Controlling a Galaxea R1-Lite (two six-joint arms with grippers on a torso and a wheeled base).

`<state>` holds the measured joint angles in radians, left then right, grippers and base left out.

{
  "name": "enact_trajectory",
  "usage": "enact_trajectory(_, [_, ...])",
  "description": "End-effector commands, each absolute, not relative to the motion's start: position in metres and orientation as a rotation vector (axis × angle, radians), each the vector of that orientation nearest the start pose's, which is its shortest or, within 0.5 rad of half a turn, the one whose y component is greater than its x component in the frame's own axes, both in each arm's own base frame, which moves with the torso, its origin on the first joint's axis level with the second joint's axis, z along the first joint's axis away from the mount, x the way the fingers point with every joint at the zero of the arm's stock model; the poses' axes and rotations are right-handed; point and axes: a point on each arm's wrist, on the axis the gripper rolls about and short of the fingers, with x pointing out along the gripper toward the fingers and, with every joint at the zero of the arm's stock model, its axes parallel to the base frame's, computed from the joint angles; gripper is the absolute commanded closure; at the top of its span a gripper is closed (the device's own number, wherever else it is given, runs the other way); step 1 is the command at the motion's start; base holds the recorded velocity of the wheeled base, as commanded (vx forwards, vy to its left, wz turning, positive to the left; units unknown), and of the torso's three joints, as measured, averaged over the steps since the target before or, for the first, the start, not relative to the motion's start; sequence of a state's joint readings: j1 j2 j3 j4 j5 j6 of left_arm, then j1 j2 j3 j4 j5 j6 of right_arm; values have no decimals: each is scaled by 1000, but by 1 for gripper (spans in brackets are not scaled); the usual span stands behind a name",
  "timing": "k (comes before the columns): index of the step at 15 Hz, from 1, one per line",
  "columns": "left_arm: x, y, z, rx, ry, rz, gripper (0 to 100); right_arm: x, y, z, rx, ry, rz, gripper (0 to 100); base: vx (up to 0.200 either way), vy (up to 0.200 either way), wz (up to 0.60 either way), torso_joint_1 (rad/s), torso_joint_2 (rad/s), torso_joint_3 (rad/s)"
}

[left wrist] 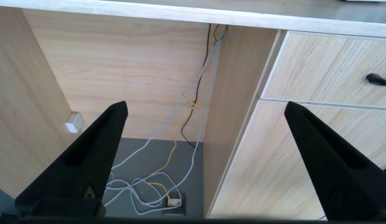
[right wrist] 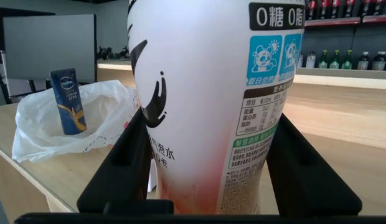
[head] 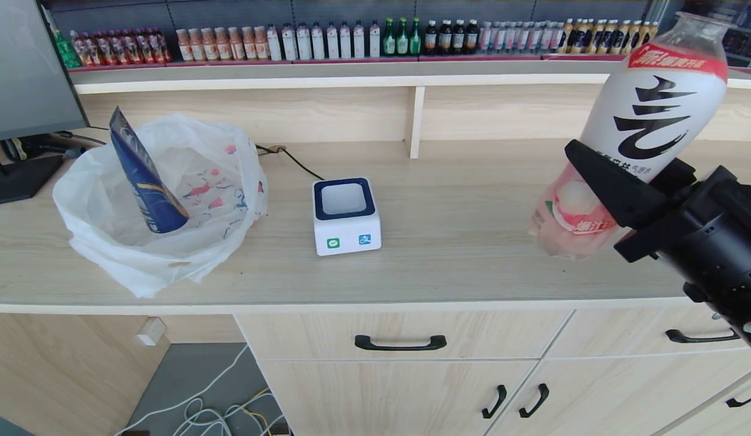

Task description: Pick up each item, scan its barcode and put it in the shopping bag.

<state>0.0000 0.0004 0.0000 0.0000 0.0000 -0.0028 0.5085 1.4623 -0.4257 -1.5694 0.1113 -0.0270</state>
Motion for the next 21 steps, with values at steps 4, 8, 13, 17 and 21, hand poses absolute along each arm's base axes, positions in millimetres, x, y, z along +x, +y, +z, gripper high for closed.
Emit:
enact_trajectory(4, [-23, 0, 75, -3, 0, 0, 0, 173, 103, 235, 83, -531, 613, 100, 0, 0, 0, 0, 0, 0])
enact_trajectory(8, [-23, 0, 75, -3, 0, 0, 0, 172, 104, 227, 66, -499, 620, 100, 0, 0, 0, 0, 0, 0])
enact_trajectory(13, [-23, 0, 75, -3, 0, 0, 0, 171, 110, 217, -194, -559, 742, 100, 0, 0, 0, 0, 0, 0])
enact_trajectory(17, [-23, 0, 75, -3, 0, 0, 0, 158, 138, 198, -269, -534, 848, 100, 0, 0, 0, 0, 0, 0])
enact_trajectory(21, [-23, 0, 75, -3, 0, 0, 0, 156, 159, 193, -432, -604, 843, 100, 0, 0, 0, 0, 0, 0])
